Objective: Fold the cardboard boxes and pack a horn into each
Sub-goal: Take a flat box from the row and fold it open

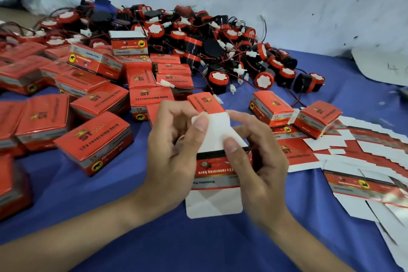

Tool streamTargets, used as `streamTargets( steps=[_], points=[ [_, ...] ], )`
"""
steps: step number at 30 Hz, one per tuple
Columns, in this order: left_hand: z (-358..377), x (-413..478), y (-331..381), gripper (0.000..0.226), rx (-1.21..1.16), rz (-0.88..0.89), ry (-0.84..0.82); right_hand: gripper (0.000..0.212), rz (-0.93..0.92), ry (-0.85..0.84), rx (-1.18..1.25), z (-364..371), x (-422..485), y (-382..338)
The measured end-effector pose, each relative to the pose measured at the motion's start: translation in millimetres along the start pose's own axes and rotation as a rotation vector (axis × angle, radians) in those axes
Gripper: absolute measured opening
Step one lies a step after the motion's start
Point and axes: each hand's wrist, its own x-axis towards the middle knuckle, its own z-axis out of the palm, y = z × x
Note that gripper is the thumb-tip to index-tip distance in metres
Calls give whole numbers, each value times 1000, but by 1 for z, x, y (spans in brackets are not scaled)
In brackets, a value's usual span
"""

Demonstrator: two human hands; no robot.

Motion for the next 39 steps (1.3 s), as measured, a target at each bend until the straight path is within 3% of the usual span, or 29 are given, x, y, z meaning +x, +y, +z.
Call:
streamTargets(
  steps=[4, 10, 15, 22, 26, 28, 31, 35, 39],
  points=[
    [-1, -7, -4, 32, -103, -138, -28, 11, 25, 28, 51, -2, -2, -1],
    [-6, -15, -5, 34, 257, 45, -10, 10, 59, 88, 58, -3, 0, -3],
    [-4, -6, -2, 20, 197, 145, -13, 12, -1, 119, 3, -4, 1, -4],
    [-2, -10, -2, 25, 171, 134, -71, 24, -142, 85, -26, -2, -3, -6],
    [-3, -8, -3, 12, 92, 120, -21, 25, -110, 122, 32, 0, -2, -6],
    [-3, -7, -4, 22, 117, 188, -6, 20, -129, 106, -45, -3, -2, -4],
    [-5, -8, -4, 19, 203, 288, -57, 24, -169, 89, -119, -5, -2, -3],
    [-4, -8, -4, 20, 162, 293, -75, 25, -196, 132, -109, -2, -2, -2],
    [-3, -11, -3, 29, 150, 362, -113, 46, -196, 197, -62, -1, -1, 0]
  ],
)
